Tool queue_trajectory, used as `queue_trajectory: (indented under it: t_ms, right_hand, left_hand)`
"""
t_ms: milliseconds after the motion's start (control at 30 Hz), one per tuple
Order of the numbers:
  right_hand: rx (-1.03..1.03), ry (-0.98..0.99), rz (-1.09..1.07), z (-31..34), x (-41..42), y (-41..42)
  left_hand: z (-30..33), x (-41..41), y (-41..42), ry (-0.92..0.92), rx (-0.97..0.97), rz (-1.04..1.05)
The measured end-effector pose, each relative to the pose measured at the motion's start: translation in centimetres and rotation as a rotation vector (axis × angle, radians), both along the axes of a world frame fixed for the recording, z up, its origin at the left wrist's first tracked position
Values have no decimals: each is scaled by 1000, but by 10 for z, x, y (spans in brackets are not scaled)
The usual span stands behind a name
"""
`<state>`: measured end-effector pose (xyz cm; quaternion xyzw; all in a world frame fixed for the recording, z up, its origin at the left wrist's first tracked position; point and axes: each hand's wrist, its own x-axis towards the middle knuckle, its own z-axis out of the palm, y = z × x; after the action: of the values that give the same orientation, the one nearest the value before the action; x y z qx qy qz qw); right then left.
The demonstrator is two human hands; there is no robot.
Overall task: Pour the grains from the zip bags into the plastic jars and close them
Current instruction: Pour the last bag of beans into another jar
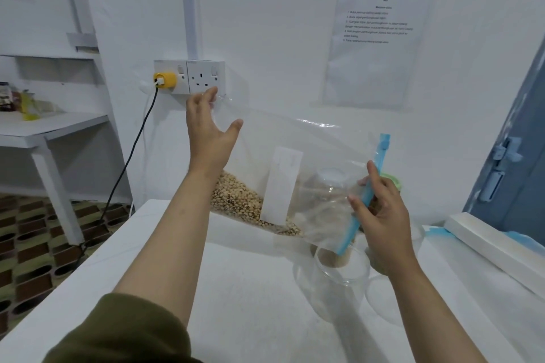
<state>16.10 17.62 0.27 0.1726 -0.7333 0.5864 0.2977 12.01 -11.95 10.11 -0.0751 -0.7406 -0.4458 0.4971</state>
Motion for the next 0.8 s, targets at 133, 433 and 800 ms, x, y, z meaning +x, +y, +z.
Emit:
queue_trajectory:
  t_ms: [133, 433, 800]
  right_hand:
    - [3, 23, -3, 6, 5, 2]
    - [12, -19, -42, 0, 6, 8]
    - [23, -45, -75, -5, 7, 13]
  left_hand:
    - [4, -1, 1, 3, -1, 2]
    - [12, 4, 13, 1, -39, -20]
    - [16, 10, 21, 7, -54, -22]
